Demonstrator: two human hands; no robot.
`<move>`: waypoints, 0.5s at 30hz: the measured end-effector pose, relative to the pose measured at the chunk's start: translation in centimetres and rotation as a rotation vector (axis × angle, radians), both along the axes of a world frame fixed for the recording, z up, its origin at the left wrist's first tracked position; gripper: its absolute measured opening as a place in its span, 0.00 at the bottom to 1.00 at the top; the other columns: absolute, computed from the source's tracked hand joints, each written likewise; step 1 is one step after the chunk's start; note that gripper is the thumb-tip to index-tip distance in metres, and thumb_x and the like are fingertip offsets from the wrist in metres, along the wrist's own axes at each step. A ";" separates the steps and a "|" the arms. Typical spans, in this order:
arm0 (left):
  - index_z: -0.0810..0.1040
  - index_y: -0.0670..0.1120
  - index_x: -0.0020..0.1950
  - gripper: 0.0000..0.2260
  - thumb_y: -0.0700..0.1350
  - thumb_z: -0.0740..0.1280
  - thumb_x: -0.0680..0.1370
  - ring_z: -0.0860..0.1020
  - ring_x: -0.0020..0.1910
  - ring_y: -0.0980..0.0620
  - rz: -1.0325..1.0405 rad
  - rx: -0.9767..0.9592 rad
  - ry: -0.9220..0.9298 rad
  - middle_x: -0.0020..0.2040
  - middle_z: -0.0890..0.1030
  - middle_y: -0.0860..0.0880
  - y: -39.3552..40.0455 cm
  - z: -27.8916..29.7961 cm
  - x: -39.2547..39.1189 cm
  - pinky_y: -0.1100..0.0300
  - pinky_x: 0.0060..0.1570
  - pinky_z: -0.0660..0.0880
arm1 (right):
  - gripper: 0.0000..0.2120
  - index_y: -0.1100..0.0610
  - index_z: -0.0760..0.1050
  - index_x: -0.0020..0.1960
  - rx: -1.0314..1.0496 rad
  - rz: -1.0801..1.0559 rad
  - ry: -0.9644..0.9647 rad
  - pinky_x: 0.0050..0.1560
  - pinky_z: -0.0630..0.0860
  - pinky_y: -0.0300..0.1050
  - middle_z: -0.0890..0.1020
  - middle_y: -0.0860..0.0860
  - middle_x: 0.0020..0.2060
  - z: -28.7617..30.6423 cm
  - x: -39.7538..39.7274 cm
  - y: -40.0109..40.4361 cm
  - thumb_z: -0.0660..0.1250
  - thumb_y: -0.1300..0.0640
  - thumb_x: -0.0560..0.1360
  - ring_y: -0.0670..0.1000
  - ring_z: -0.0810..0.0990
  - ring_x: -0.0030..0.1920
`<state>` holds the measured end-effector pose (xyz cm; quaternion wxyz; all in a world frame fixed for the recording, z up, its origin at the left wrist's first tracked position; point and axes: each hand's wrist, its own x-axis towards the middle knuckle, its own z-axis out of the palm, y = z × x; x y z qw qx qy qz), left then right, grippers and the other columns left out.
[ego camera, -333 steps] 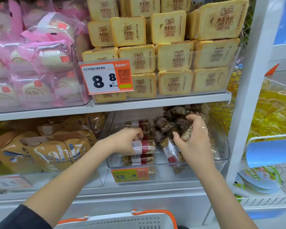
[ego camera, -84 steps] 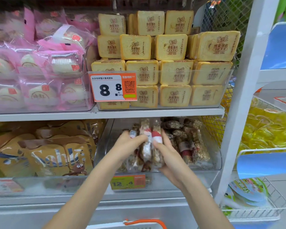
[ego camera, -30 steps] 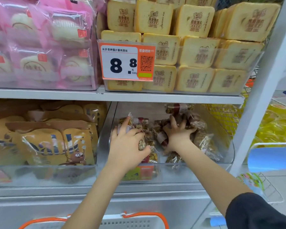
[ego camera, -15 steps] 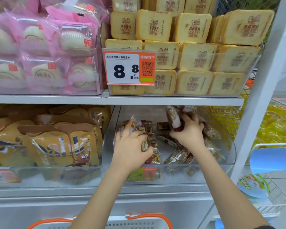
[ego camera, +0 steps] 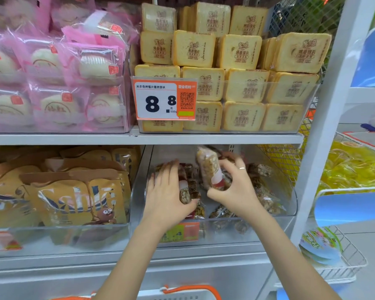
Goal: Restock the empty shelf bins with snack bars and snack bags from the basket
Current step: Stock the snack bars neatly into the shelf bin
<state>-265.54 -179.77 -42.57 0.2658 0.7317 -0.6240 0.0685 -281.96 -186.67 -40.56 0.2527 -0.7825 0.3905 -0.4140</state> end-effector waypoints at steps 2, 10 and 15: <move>0.45 0.48 0.77 0.45 0.63 0.67 0.70 0.52 0.75 0.53 -0.044 -0.032 0.146 0.77 0.53 0.51 0.4 0.1 0.1 0.53 0.73 0.46 | 0.23 0.44 0.74 0.51 -0.024 0.093 -0.053 0.51 0.66 0.28 0.65 0.45 0.60 0.4 1.2 1.5 0.73 0.60 0.60 0.33 0.65 0.61; 0.50 0.51 0.76 0.32 0.43 0.57 0.73 0.55 0.70 0.70 -0.077 -0.522 0.718 0.71 0.58 0.62 4.8 0.0 0.3 0.71 0.70 0.53 | 0.27 0.42 0.70 0.61 -0.106 0.209 0.139 0.62 0.63 0.46 0.57 0.45 0.70 0.0 6.8 3.9 0.74 0.53 0.65 0.51 0.59 0.67; 0.42 0.49 0.78 0.38 0.55 0.63 0.78 0.52 0.75 0.58 0.014 -0.413 0.683 0.75 0.51 0.56 4.1 1.2 1.3 0.62 0.73 0.52 | 0.41 0.32 0.46 0.73 -0.057 0.252 0.289 0.73 0.51 0.61 0.53 0.45 0.75 0.5 7.0 4.1 0.68 0.42 0.69 0.52 0.53 0.75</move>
